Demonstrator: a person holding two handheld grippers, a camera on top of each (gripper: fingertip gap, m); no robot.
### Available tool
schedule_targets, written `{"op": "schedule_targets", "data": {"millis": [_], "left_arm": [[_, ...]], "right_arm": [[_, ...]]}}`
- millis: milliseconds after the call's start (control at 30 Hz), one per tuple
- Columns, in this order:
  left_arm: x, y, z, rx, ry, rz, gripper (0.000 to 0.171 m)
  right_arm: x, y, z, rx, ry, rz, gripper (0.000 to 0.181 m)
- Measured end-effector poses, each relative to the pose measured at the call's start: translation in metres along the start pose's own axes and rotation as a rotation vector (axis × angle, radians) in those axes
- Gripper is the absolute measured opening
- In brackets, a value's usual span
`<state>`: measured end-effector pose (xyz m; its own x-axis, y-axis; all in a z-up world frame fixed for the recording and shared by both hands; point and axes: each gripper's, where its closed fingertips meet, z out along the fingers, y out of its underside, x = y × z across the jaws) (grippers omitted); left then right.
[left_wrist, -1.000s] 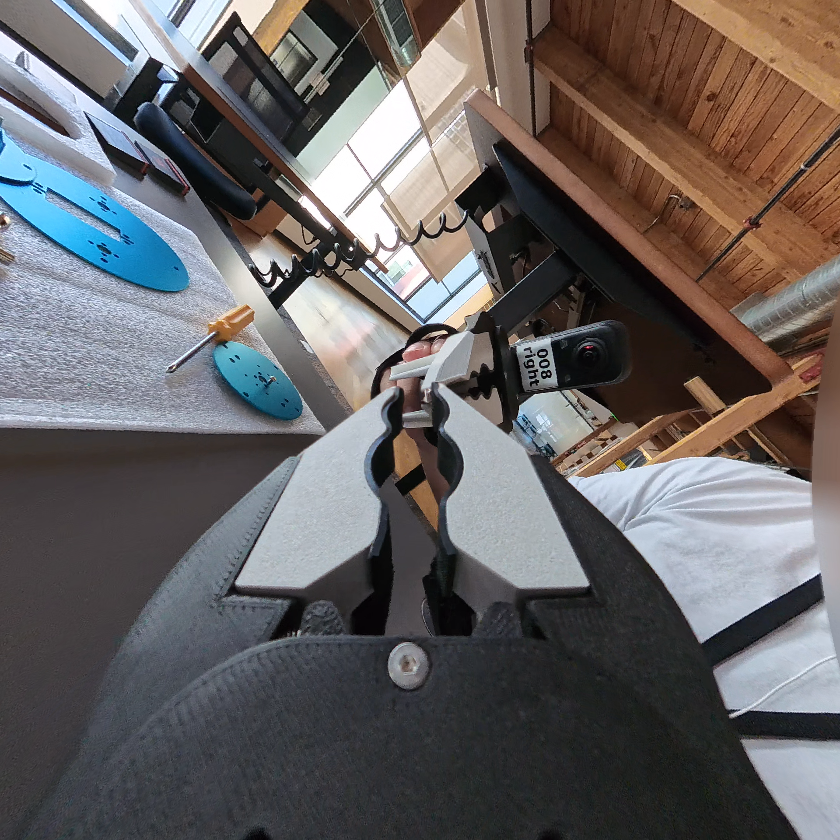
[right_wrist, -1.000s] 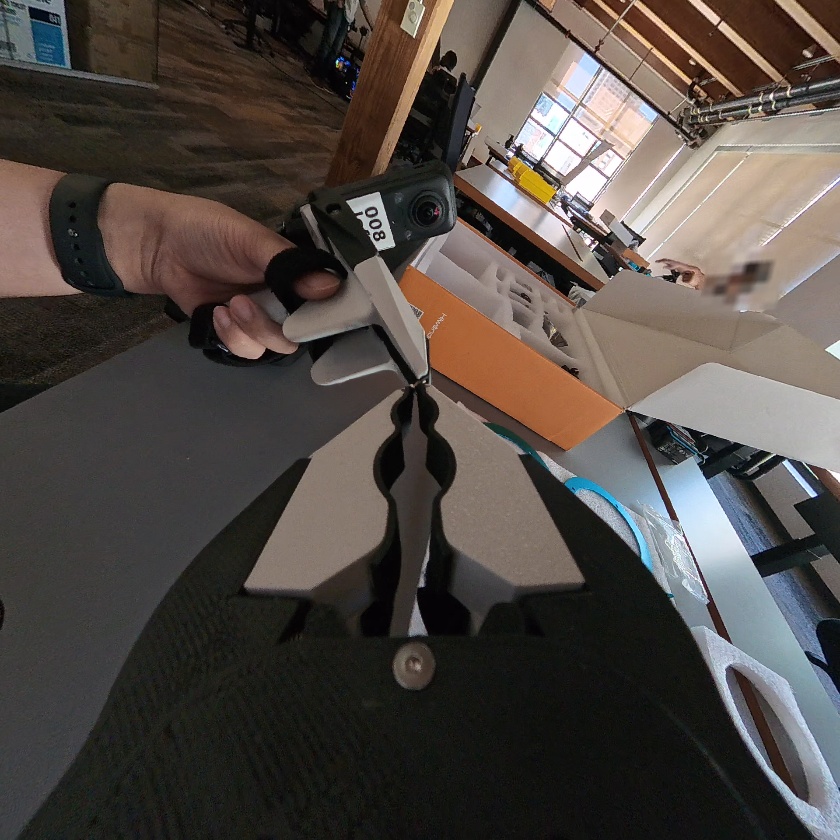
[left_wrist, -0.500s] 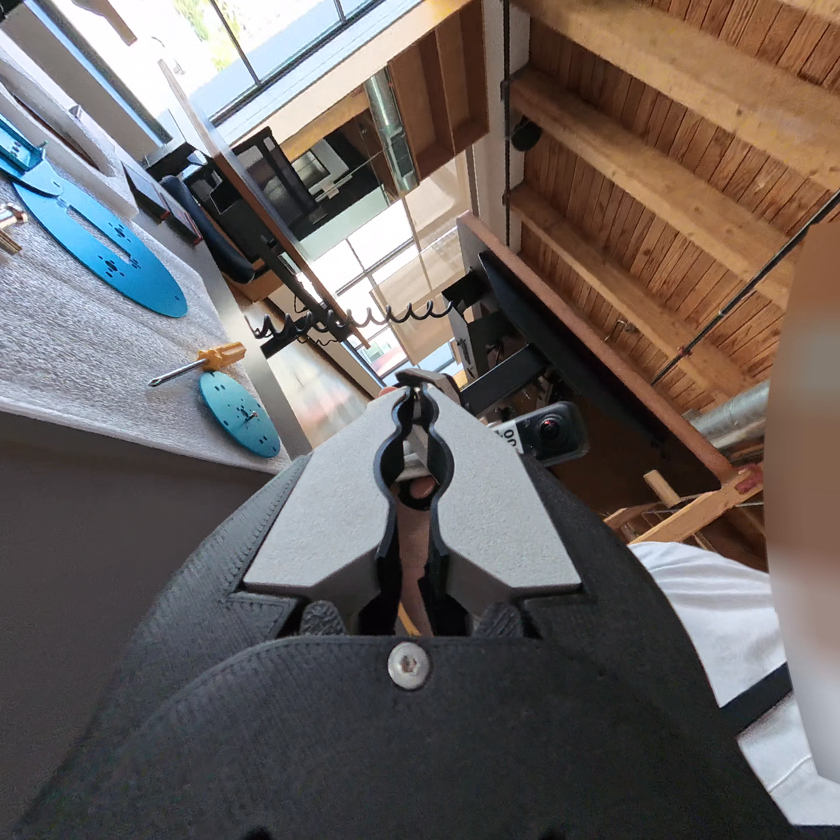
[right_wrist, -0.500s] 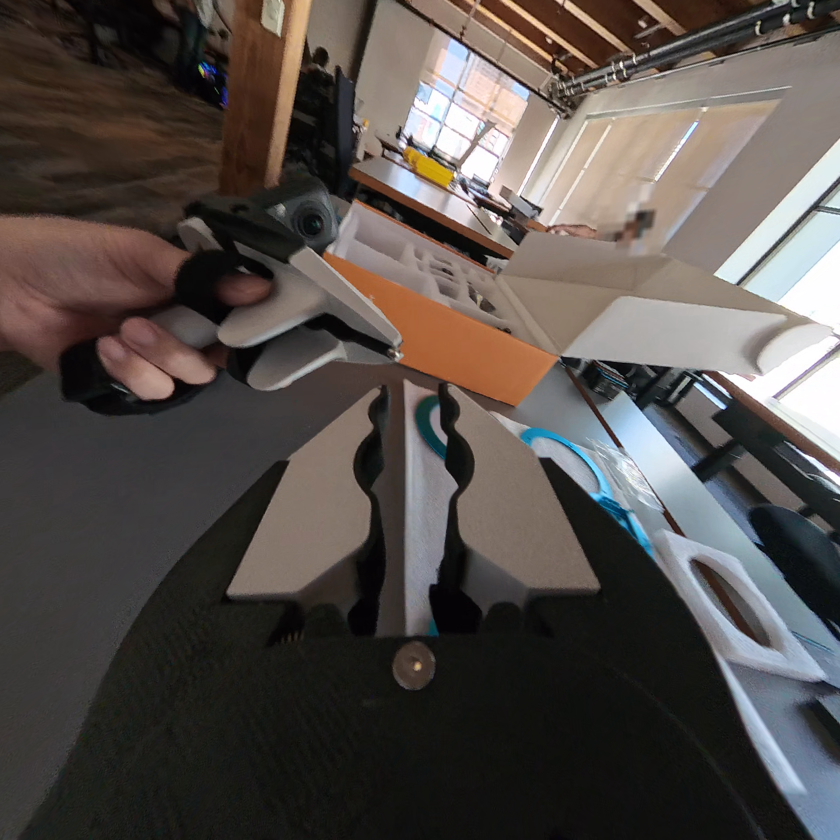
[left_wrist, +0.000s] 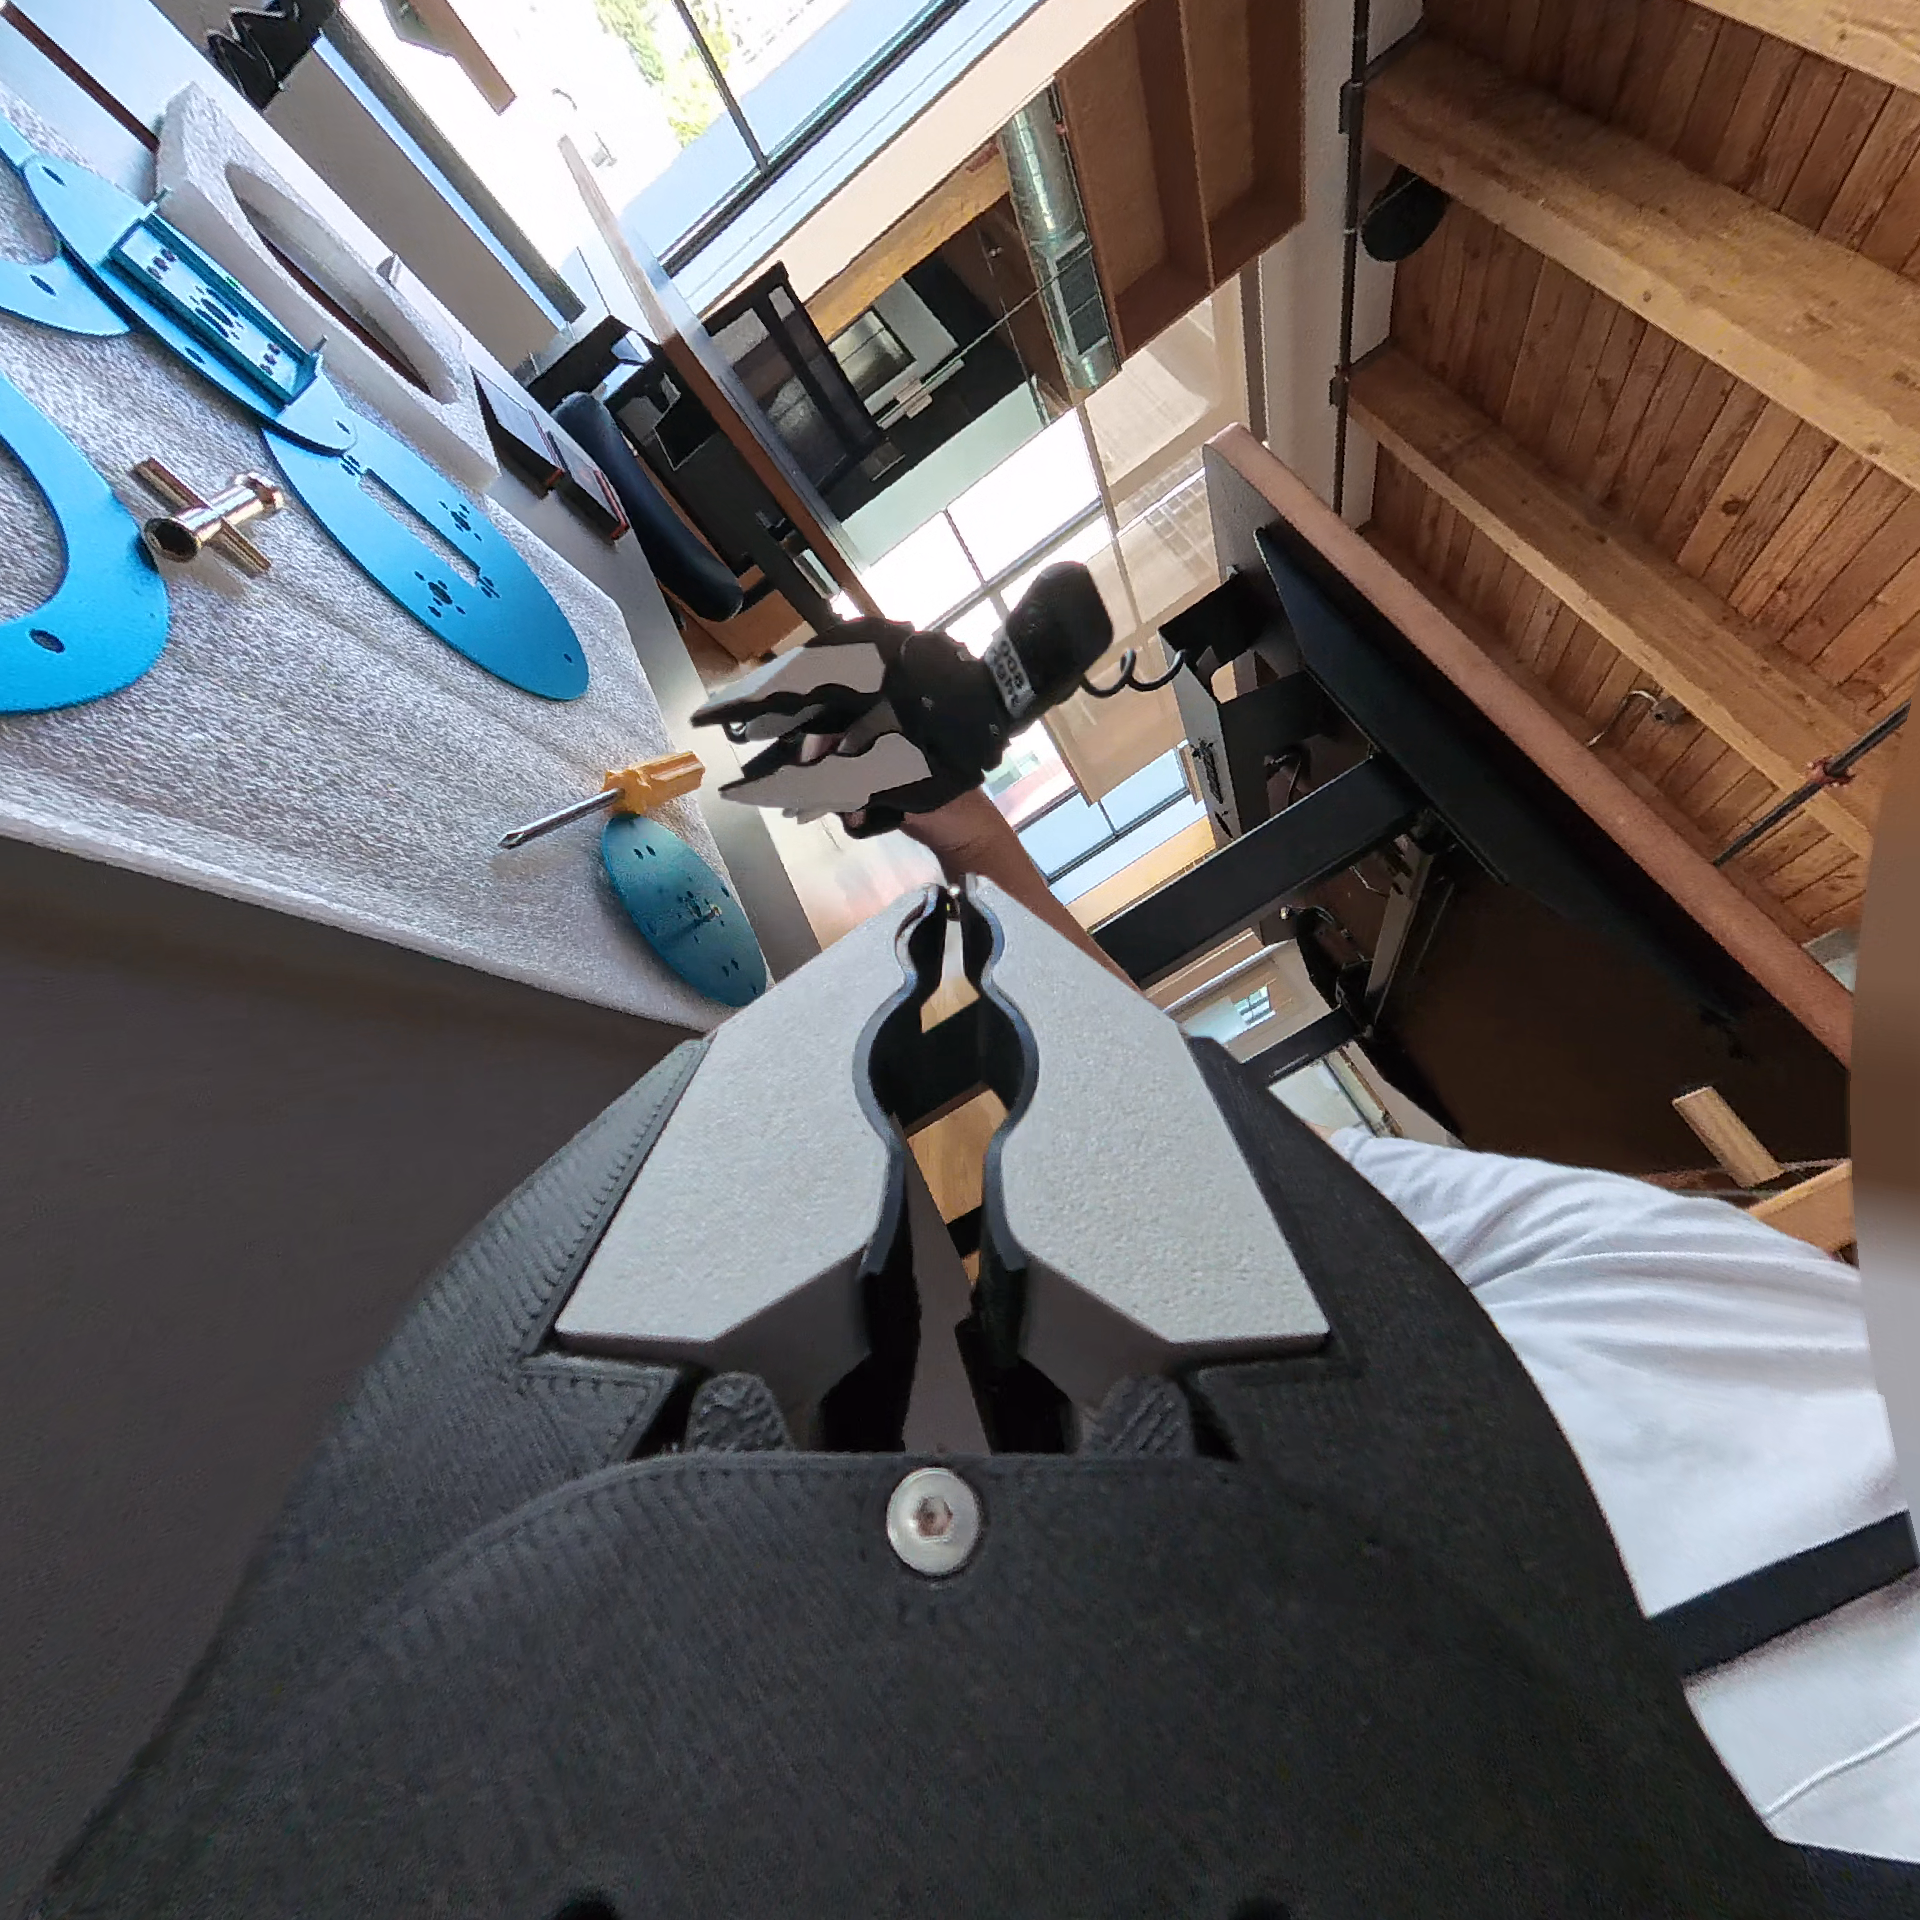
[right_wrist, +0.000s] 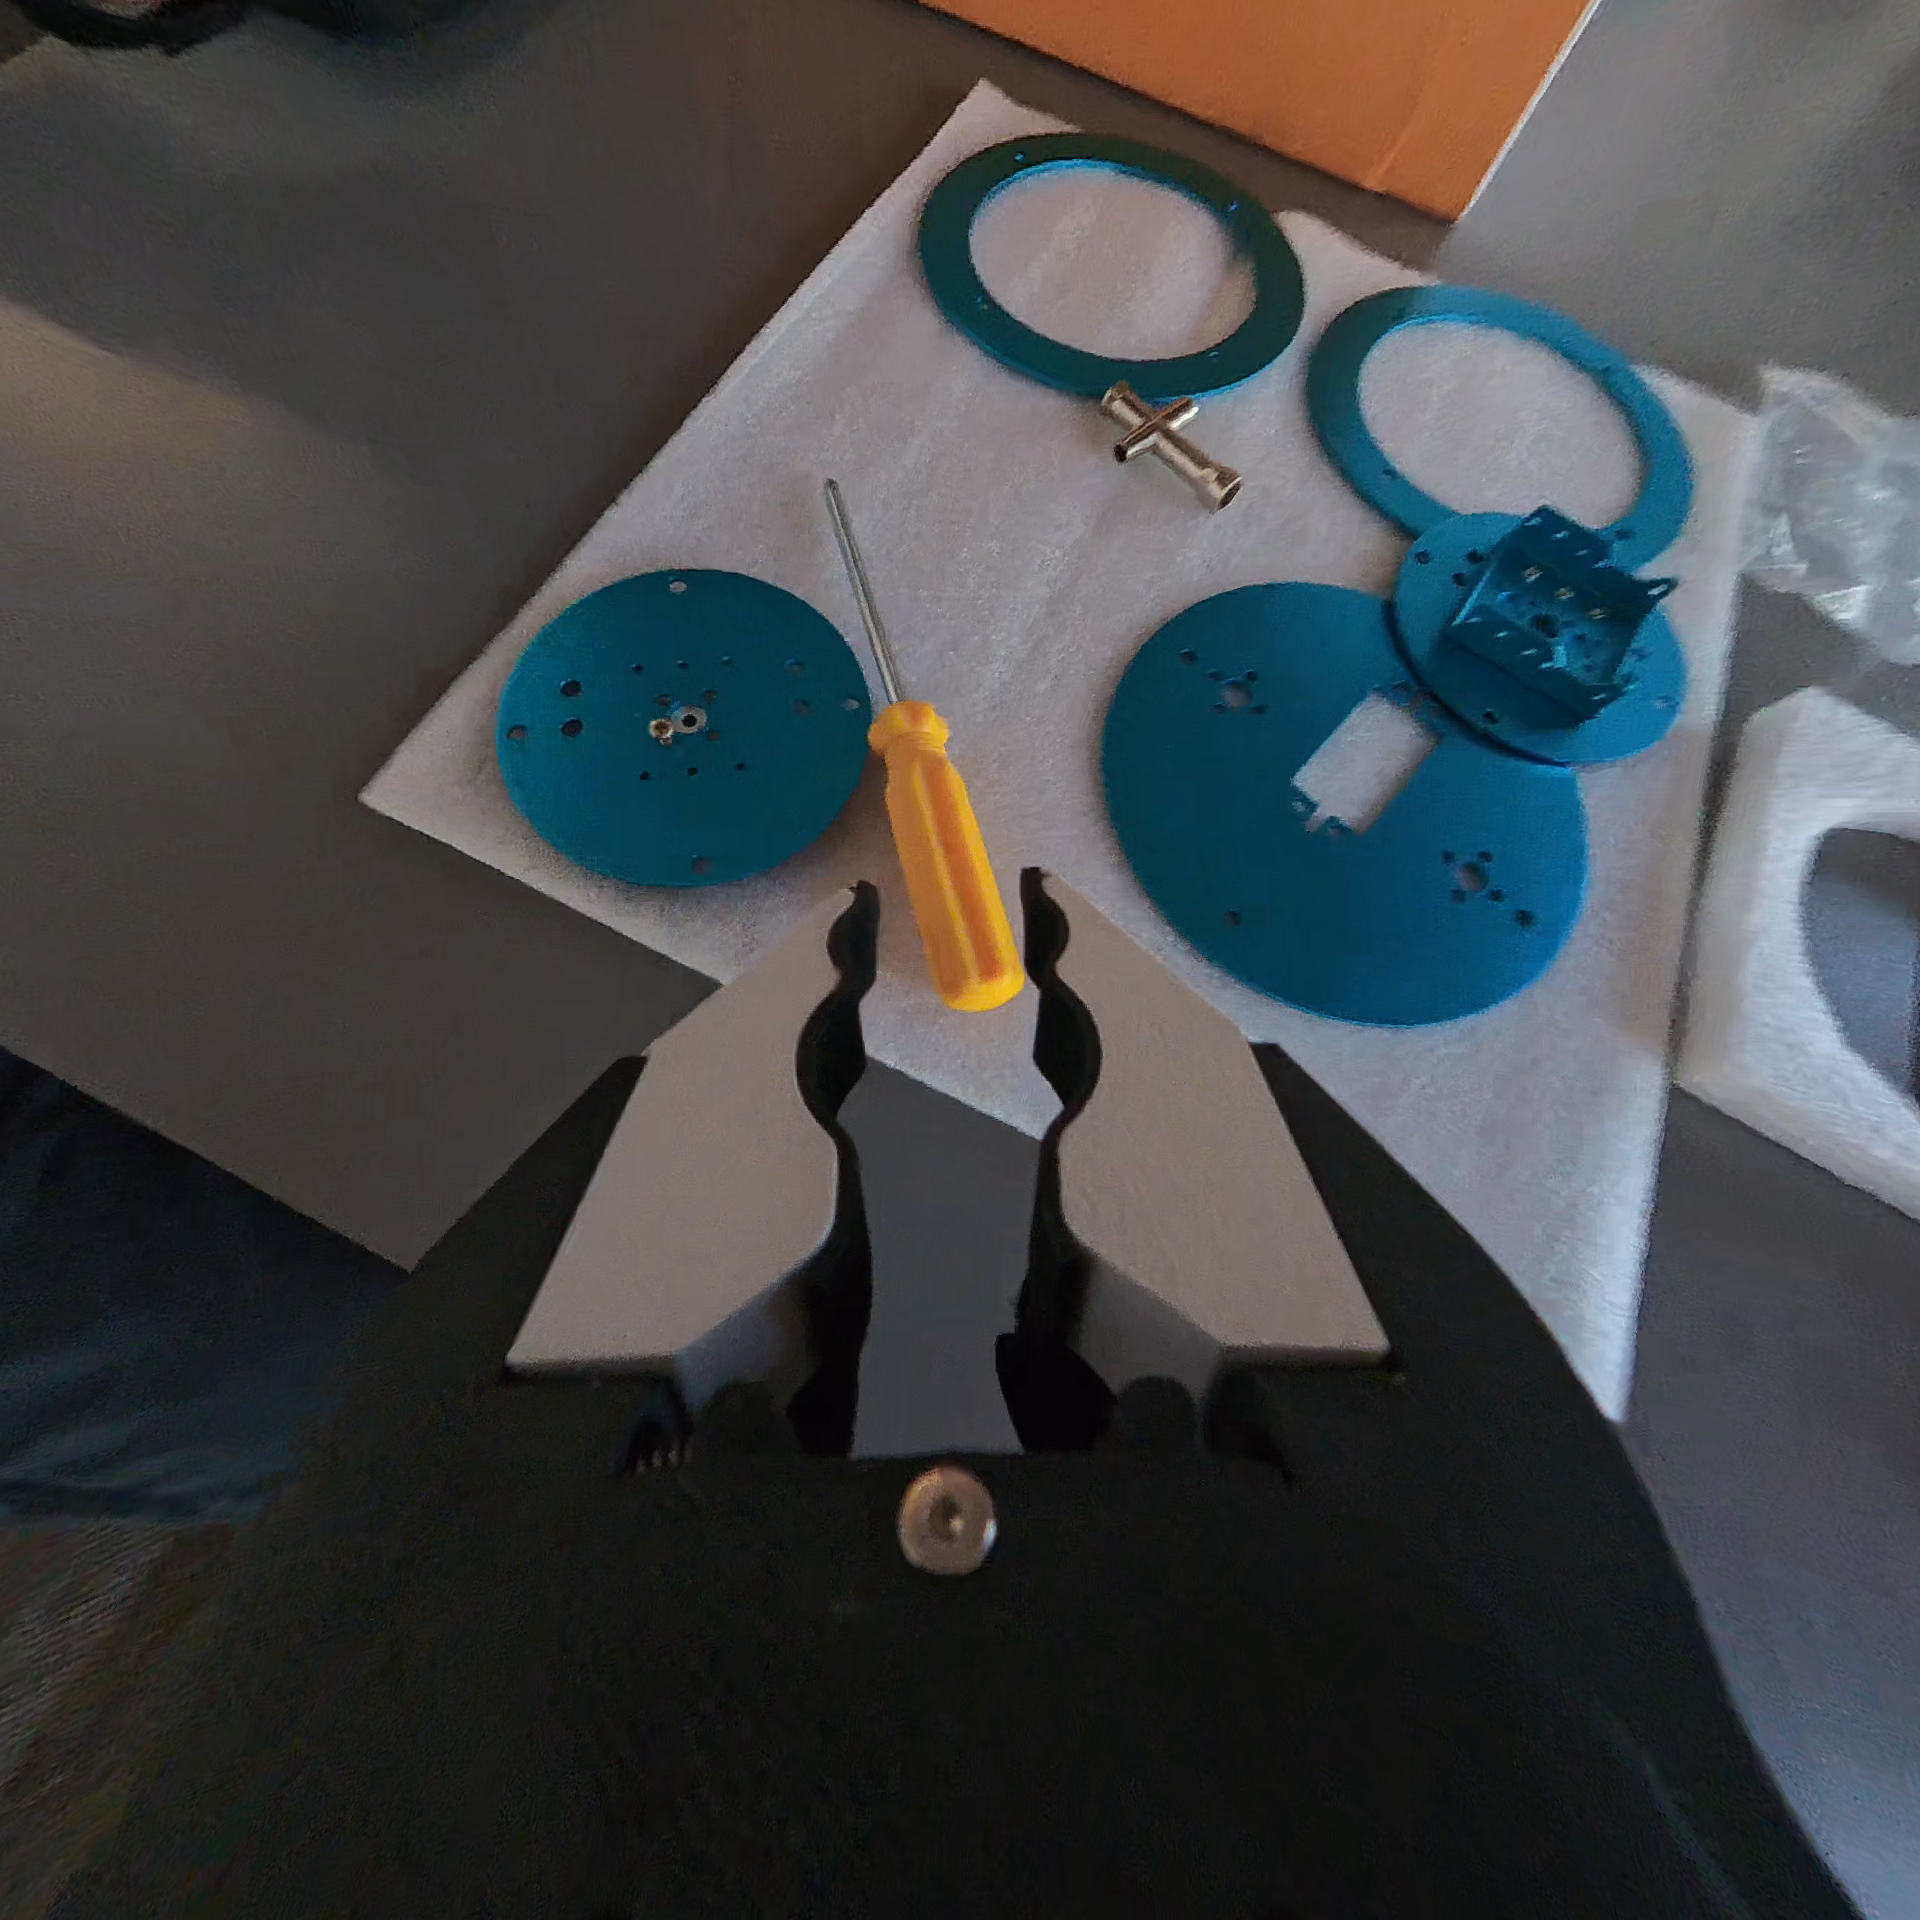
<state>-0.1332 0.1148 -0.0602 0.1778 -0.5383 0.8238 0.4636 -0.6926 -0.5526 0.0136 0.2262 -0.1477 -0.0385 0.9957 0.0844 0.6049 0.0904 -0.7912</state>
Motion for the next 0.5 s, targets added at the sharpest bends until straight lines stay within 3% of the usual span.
{"op": "schedule_targets", "data": {"millis": [100,167,300,367,500], "left_arm": [[-0.002,-0.001,0.000,0.016,-0.014,-0.003,0.001],[-0.003,-0.002,0.000,0.024,-0.025,-0.001,0.001],[-0.012,-0.010,-0.003,0.057,-0.059,-0.017,0.001],[-0.016,-0.016,-0.005,0.093,-0.057,-0.063,0.001],[-0.026,-0.025,-0.009,0.164,-0.065,-0.147,0.001]], "right_arm": [[-0.003,0.017,0.012,-0.057,-0.095,0.070,0.033],[0.000,0.013,0.011,-0.005,-0.092,0.084,0.019],[-0.001,0.009,0.010,0.062,-0.070,0.170,0.017],[-0.003,-0.004,0.005,0.105,0.000,0.181,0.017],[-0.039,-0.060,-0.006,0.237,0.181,0.124,0.017]]}}
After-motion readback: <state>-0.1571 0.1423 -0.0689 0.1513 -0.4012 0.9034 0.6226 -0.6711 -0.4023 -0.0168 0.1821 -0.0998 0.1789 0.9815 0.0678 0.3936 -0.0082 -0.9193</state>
